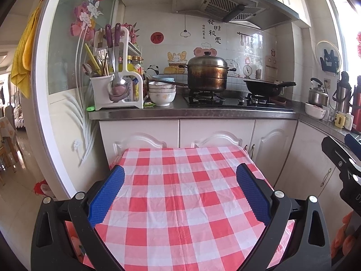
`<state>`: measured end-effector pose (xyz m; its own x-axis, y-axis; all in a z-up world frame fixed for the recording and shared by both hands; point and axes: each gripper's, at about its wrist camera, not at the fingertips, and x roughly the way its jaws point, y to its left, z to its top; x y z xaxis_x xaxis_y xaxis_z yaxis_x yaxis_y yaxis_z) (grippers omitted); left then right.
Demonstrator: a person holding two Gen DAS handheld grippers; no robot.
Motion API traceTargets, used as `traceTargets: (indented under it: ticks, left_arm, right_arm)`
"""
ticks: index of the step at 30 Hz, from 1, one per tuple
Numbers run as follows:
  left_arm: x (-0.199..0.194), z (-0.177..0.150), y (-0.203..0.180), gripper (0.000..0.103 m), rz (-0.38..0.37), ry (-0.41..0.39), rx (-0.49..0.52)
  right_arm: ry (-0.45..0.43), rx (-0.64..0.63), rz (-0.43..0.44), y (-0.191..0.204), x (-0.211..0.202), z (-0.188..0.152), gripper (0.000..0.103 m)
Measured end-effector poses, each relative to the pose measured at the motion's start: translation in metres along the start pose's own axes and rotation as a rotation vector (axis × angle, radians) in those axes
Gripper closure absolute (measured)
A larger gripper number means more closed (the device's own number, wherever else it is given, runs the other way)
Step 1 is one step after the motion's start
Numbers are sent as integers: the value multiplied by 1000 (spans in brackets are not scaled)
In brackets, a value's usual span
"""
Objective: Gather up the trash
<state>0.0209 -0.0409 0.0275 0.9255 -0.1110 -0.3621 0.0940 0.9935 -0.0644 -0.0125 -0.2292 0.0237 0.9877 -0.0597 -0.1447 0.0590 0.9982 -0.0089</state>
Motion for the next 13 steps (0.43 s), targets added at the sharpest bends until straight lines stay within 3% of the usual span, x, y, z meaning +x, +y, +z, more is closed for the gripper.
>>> traceTargets:
  ticks: [8, 13]
  left_arm:
    - [35, -16, 4, 5, 23, 88, -17]
    - [85, -44, 11, 5, 66, 210, -26]
  right_arm:
    - [85, 11, 19, 1, 34, -20, 4]
    - [190, 17, 30, 2, 74, -48, 4]
